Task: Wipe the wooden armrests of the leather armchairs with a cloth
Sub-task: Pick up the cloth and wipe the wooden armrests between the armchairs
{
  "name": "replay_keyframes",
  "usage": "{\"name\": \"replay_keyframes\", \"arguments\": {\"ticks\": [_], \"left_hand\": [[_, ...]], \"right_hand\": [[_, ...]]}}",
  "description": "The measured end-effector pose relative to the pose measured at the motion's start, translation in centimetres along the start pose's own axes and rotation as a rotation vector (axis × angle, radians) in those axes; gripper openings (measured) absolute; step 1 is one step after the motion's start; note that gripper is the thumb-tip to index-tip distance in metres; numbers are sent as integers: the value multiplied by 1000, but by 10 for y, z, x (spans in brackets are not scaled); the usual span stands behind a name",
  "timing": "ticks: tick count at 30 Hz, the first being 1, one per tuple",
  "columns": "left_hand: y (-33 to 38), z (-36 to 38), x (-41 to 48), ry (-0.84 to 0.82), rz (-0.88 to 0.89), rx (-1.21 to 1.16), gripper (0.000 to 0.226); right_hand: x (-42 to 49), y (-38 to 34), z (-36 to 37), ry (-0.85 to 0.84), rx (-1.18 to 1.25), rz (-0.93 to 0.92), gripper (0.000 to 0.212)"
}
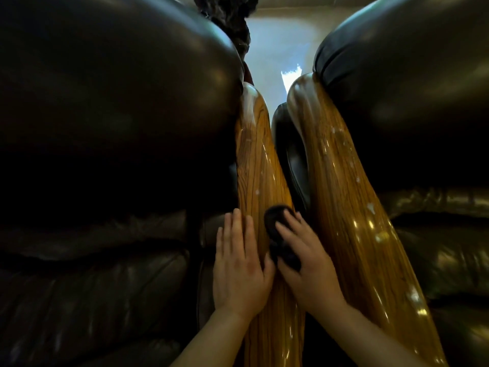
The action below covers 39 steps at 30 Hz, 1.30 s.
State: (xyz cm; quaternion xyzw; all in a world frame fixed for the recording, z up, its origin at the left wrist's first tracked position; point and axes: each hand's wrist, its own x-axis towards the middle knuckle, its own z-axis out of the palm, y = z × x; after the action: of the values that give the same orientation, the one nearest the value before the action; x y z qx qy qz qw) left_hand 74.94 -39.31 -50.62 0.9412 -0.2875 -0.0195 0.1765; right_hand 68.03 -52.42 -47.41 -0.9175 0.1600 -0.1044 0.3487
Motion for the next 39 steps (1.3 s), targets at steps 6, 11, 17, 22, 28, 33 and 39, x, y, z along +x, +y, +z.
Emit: {"name": "replay_keyframes", "arguments": {"ticks": [6, 11, 17, 22, 28, 33, 39], "left_hand": [[1, -1, 0, 13, 29, 20, 67], [-1, -2, -1, 25, 24, -38, 63], [-1, -2, 0, 50, 11, -69, 64], [-1, 0, -2, 60, -2, -103, 59], [-3, 2, -1, 78, -15, -132, 63], [-2, -1, -1, 69, -24, -157, 54], [-4, 1, -1, 73, -21, -134, 58]], "right_hand": [[54, -8, -1, 32, -15, 30, 57], [18, 3, -6, -35, -21, -101, 55], [67, -9, -7, -73, -165, -178, 50], [77, -2, -17, -273, -254, -395, 48], [92, -13, -13, -244, -372, -383, 53], [81, -3, -17, -320, -369, -449, 53], [95, -4, -6, -111, -390, -298, 57]]}}
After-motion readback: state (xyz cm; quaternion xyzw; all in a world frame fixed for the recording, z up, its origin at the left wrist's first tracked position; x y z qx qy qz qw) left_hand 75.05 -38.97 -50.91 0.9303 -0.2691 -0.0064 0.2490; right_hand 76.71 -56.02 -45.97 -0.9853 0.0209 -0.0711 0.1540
